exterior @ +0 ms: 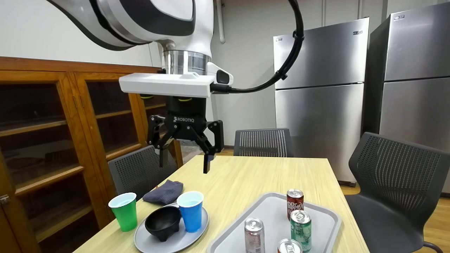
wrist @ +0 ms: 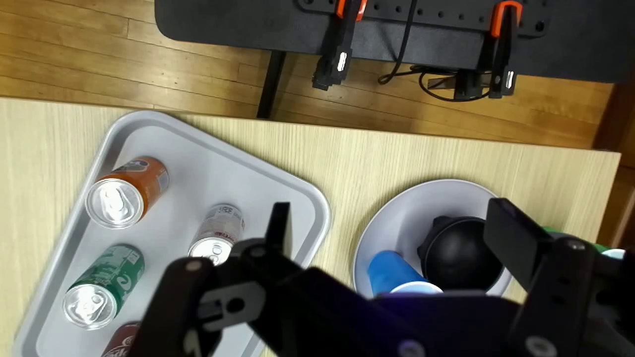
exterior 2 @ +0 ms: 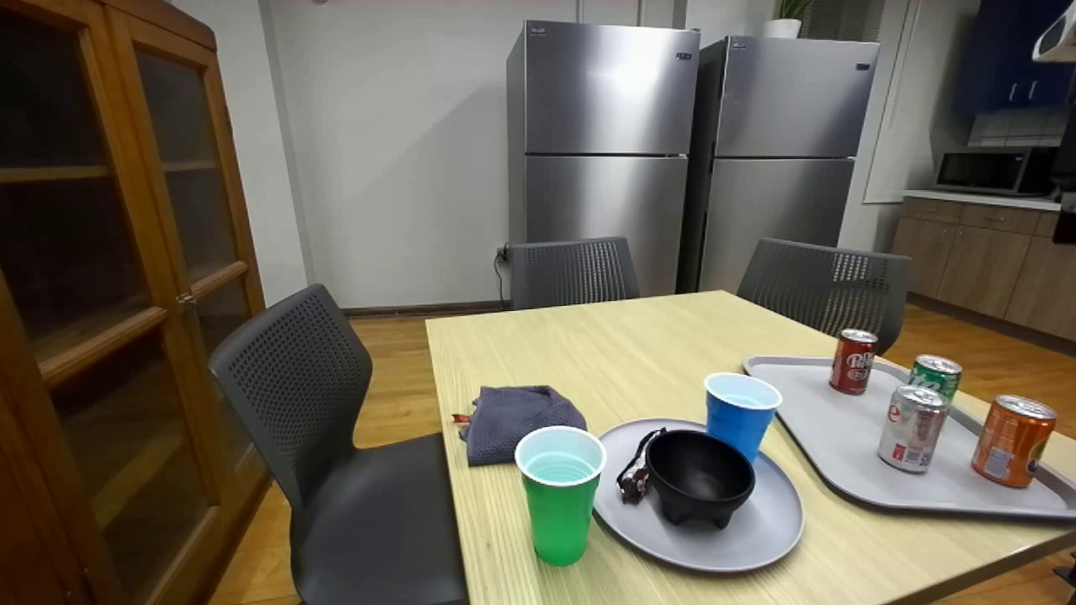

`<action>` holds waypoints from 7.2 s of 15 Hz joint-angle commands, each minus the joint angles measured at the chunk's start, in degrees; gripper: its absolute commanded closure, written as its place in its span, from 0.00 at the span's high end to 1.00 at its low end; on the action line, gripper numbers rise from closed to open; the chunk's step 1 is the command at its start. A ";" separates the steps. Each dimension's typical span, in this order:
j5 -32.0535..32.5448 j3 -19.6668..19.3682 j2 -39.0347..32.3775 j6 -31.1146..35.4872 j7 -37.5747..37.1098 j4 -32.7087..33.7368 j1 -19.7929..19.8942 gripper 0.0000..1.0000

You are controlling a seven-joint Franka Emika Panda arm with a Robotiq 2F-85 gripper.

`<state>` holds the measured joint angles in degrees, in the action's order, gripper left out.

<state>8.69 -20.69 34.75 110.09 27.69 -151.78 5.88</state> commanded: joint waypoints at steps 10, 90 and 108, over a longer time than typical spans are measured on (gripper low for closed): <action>0.44 3.76 -6.91 6.16 -1.97 -0.22 0.35 1.00; -3.00 23.93 -49.81 44.00 -10.07 21.45 -7.62 0.01; 11.73 21.37 -67.73 43.39 -15.53 41.10 -16.24 0.01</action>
<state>18.47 1.92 -29.00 155.18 14.02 -115.91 -9.09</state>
